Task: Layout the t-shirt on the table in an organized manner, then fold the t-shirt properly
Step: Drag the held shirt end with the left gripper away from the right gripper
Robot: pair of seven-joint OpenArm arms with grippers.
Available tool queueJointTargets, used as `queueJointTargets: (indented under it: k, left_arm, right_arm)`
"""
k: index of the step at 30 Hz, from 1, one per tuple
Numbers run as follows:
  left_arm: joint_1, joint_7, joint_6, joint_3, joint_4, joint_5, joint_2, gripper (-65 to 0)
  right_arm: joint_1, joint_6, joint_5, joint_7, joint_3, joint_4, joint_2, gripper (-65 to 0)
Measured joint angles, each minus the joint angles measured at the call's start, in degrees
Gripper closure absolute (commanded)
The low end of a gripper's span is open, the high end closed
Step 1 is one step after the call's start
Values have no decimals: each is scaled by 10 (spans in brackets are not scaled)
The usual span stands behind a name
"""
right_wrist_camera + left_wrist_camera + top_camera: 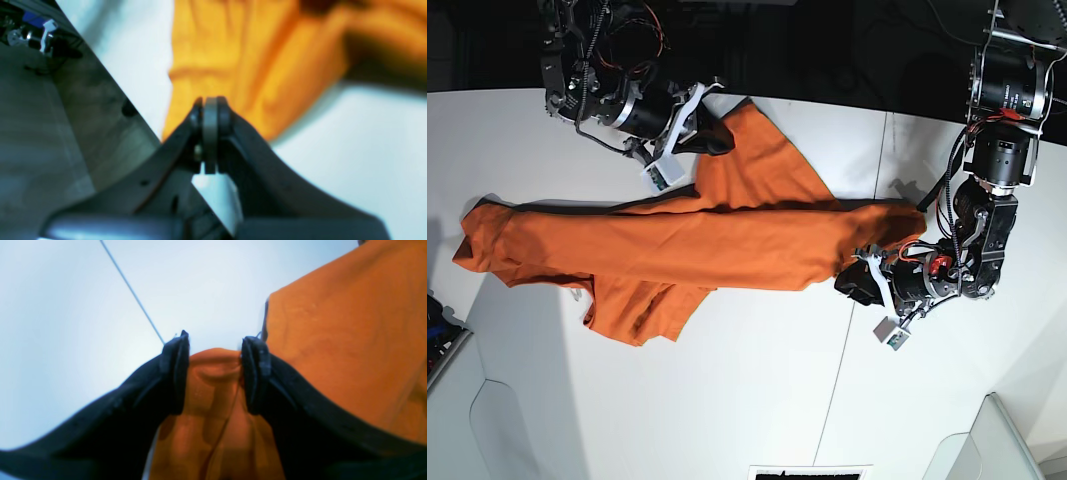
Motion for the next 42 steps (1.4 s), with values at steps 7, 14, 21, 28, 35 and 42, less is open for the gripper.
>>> queueJointTargets:
  k: [7, 14, 21, 28, 35, 42]
  left_arm:
    - [2, 73, 0, 0, 19, -100, -4, -285]
    - [0, 113, 0, 0, 132, -158, -3, -285]
    - [2, 113, 0, 0, 153, -154, 3, -285]
    - [18, 52, -2, 1, 98, -31, 43, -285]
    - [22, 49, -2, 1, 68, -32, 17, -285]
    - [21, 48, -2, -34, 71, -45, -32, -285]
  right_arm:
    - [7, 0, -30, 17, 6, 35, 0, 0]
    - [37, -1, -56, 30, 40, 35, 0, 0]
    - [59, -3, -56, 43, 56, 35, 0, 0]
    - [94, -8, -82, 48, 37, -48, -24, 0]
    - [102, -8, -95, 47, -43, -71, -29, 0]
    - [101, -8, -118, 47, -79, -71, -29, 0]
